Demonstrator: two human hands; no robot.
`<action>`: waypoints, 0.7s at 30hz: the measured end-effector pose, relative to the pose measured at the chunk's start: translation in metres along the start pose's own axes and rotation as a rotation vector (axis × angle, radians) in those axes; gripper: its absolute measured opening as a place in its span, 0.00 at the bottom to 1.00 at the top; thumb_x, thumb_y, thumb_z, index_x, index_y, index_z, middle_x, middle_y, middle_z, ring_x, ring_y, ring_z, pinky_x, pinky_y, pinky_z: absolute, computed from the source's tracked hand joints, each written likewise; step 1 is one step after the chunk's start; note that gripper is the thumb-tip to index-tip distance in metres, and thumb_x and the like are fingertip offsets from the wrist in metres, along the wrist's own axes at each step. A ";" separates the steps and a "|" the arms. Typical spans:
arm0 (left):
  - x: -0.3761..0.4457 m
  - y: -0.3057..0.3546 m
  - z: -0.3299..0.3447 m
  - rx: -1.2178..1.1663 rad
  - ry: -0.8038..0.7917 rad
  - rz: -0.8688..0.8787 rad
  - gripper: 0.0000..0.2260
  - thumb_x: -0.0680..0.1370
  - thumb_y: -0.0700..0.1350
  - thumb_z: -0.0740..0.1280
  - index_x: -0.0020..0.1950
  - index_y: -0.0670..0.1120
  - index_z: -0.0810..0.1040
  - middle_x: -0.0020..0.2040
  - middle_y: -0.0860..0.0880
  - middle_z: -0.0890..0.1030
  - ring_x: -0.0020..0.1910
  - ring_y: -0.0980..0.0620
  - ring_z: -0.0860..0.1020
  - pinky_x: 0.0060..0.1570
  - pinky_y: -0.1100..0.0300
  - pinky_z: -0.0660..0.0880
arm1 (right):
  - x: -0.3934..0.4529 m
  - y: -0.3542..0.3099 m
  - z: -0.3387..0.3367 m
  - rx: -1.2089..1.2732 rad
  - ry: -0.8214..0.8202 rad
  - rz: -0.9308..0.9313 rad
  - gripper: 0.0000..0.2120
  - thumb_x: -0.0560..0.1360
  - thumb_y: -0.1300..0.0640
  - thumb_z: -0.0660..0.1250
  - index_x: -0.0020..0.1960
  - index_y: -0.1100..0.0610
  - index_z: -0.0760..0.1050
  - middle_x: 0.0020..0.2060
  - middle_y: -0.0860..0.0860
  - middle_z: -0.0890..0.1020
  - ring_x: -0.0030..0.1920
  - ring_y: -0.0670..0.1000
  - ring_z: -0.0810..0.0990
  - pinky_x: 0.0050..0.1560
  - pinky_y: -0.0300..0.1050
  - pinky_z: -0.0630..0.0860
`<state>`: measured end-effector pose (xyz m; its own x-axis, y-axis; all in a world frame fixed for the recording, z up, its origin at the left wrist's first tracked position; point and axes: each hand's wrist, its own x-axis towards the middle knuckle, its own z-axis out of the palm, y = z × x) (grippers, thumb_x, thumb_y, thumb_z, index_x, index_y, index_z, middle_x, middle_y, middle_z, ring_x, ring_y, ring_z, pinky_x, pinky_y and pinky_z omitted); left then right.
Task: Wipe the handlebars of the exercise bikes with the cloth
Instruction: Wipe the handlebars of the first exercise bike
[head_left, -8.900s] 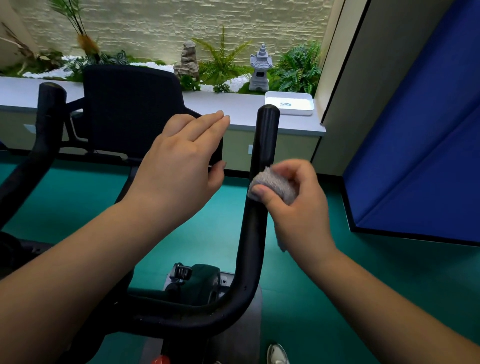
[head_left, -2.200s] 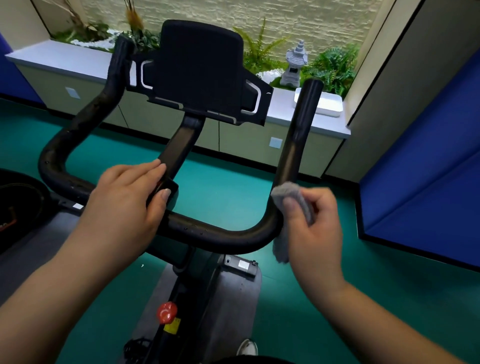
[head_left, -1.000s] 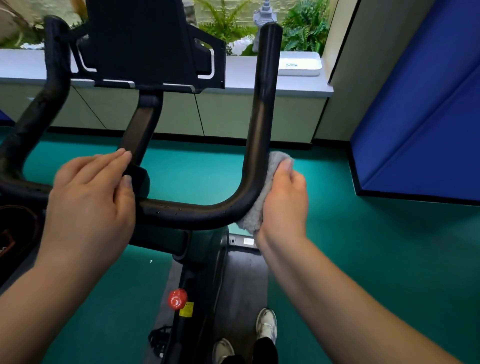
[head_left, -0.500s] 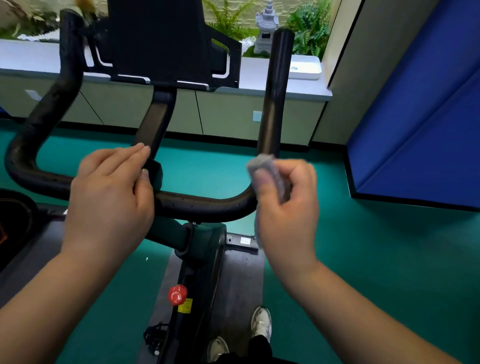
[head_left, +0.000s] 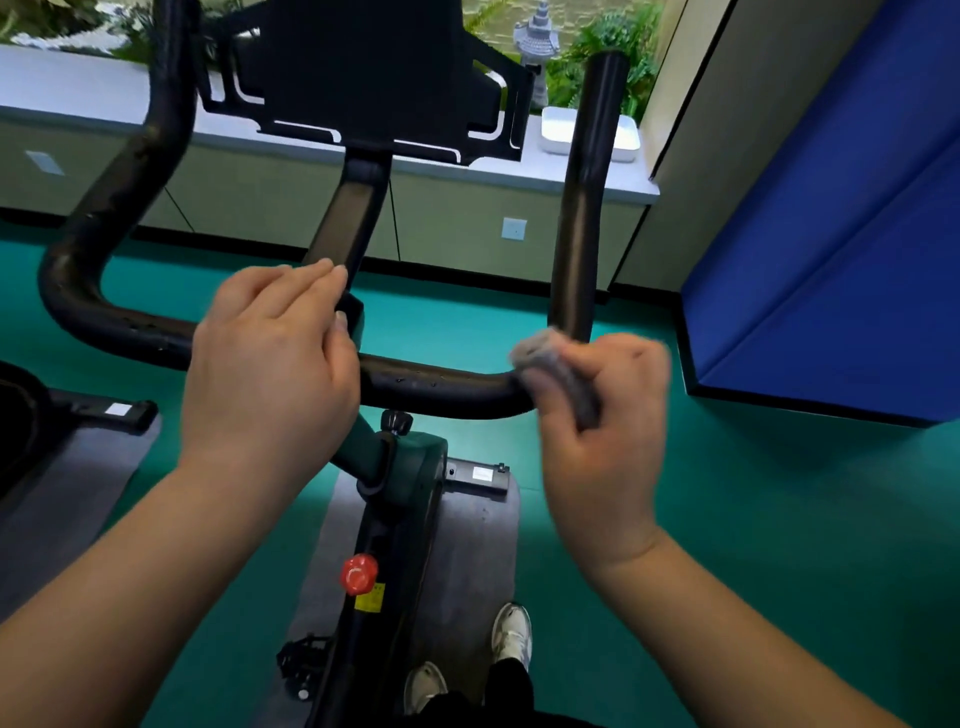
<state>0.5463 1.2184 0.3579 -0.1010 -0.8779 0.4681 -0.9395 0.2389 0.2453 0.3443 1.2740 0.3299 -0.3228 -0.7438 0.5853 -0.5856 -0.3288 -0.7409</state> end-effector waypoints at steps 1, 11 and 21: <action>0.000 -0.001 0.000 -0.004 -0.005 0.003 0.20 0.78 0.45 0.56 0.66 0.41 0.76 0.64 0.45 0.78 0.64 0.42 0.71 0.65 0.46 0.67 | 0.006 0.003 -0.001 -0.013 0.060 0.037 0.07 0.73 0.60 0.71 0.49 0.61 0.80 0.44 0.59 0.76 0.50 0.45 0.71 0.55 0.35 0.69; -0.001 -0.009 -0.003 -0.073 -0.013 0.039 0.20 0.78 0.46 0.57 0.66 0.43 0.76 0.65 0.47 0.77 0.65 0.44 0.71 0.64 0.47 0.68 | 0.017 -0.005 -0.010 -0.117 -0.036 -0.090 0.08 0.73 0.60 0.72 0.51 0.62 0.82 0.46 0.55 0.75 0.47 0.49 0.74 0.53 0.37 0.72; 0.001 -0.013 -0.009 -0.091 -0.070 0.058 0.21 0.78 0.49 0.56 0.68 0.46 0.75 0.66 0.51 0.76 0.65 0.46 0.70 0.62 0.46 0.70 | 0.065 -0.024 -0.018 -0.405 -0.507 -0.184 0.06 0.74 0.56 0.67 0.46 0.52 0.83 0.43 0.47 0.77 0.47 0.51 0.72 0.47 0.29 0.62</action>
<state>0.5612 1.2178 0.3628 -0.1802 -0.8875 0.4242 -0.8981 0.3244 0.2971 0.3236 1.2442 0.3915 0.1400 -0.9103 0.3896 -0.8620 -0.3057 -0.4044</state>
